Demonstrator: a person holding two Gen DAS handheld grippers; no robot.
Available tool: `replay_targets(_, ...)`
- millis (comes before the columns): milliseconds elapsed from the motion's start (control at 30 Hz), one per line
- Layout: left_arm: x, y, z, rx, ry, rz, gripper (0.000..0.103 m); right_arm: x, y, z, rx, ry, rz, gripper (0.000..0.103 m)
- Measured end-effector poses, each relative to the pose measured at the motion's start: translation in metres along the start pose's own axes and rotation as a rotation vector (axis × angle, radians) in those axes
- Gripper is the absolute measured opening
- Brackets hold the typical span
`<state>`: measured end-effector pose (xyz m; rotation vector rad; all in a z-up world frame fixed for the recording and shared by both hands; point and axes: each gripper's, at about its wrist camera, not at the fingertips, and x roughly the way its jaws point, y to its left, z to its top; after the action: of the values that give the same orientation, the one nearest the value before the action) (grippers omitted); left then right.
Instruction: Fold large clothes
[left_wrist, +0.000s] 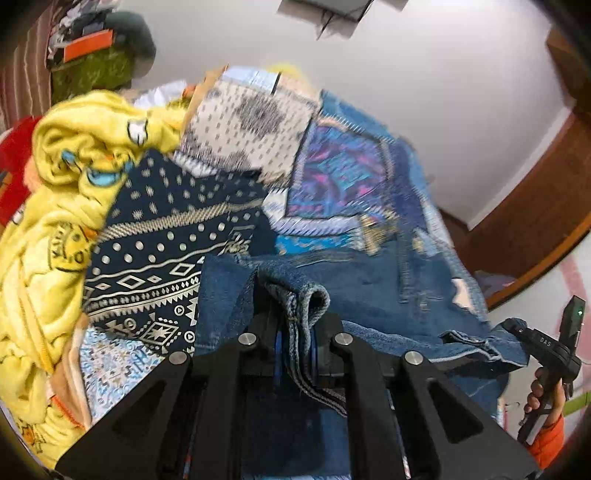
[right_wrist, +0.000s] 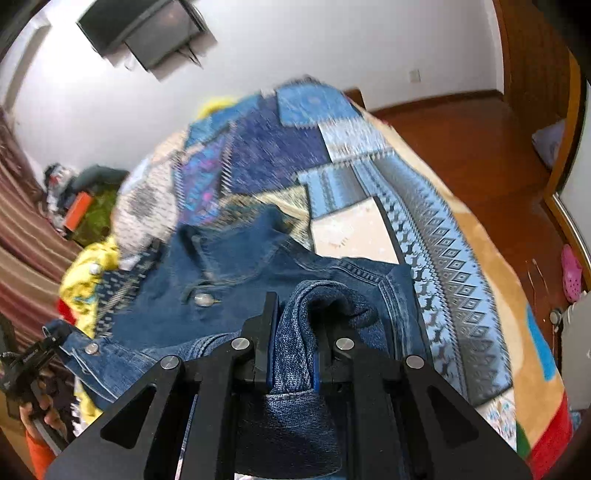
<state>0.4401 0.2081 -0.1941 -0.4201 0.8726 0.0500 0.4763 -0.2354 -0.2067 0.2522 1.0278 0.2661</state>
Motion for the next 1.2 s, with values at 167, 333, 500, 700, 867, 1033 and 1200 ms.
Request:
replay_targets(167,0.053,0.017,-0.007,-0.010,0.082,0.034,0.010,0.029,-0.008,-0.007,-0.089,0.067,-0.042,0.012)
replay_targets(333,0.082,0.025,-0.018,0.003,0.133,0.046,0.012,0.030,-0.010,-0.013,-0.202,0.090,-0.046,0.012)
replay_targets(500,0.085,0.029,-0.021,0.002,0.135,0.032,0.013,0.015,-0.007,-0.015,-0.286,0.112,-0.032,0.015)
replay_targets(700,0.084,0.017,-0.024,0.116,0.148,0.101,0.017,0.000,-0.008,-0.017,-0.311,0.119,-0.018,0.023)
replay_targets(867,0.086,0.010,-0.027,0.163,0.154,0.156,0.017,-0.028,-0.028,-0.011,-0.331,0.003,-0.311,0.050)
replay_targets(1033,0.070,0.005,-0.023,0.126,0.137,0.136,0.018,-0.067,-0.060,-0.019,-0.295,-0.004,-0.335,0.050)
replay_targets(1200,0.024,-0.028,-0.020,0.257,0.069,0.154,0.027,-0.085,-0.049,-0.043,-0.328,-0.014,-0.281,0.050)
